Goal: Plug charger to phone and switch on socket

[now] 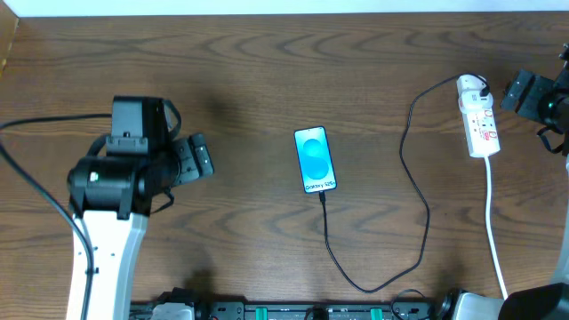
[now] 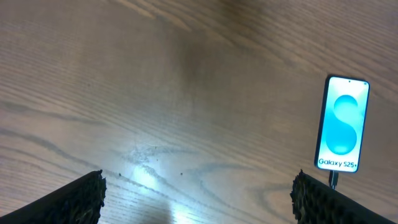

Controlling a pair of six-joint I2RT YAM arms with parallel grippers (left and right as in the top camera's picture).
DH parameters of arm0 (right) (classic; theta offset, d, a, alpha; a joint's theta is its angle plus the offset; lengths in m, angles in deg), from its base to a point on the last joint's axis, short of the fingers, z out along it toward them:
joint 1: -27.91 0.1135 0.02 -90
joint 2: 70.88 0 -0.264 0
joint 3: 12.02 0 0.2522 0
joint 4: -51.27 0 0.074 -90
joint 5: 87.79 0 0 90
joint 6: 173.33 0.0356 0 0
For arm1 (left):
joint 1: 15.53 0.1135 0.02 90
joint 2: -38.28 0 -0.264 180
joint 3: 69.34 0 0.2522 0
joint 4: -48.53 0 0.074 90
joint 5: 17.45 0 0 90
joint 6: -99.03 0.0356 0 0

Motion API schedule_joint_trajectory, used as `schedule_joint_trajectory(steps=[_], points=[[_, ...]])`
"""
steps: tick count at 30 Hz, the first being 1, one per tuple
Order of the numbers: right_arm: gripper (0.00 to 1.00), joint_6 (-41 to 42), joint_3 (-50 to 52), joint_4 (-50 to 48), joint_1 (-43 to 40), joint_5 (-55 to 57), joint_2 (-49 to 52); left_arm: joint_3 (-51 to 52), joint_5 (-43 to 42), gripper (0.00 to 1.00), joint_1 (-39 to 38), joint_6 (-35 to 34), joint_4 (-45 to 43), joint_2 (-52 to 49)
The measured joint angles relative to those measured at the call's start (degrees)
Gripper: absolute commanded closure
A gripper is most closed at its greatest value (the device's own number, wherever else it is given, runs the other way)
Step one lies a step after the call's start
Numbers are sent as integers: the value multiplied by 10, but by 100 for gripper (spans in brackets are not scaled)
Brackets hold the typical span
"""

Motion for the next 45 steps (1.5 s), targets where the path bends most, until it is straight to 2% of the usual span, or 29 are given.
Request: schedule_joint_trajectory(steps=[3,6,20,29,35,40,45], points=[[1,0,0,0,0,0,0,22,2,5,0,1,-17,24],[1,0,0,0,0,1,0,72,18,5,0,2,-84,63],[1,0,0,0,0,2,0,463,45,5,0,14,-540,348],[1,0,0,0,0,2,0,610,49,5,0,80,-812,519],[1,0,0,0,0,2,0,675,49,5,12,113,-882,591],[1,0,0,0,0,2,0,713,49,5,30,120,-885,652],[1,0,0,0,0,2,0,733,42,5,45,120,-882,665]])
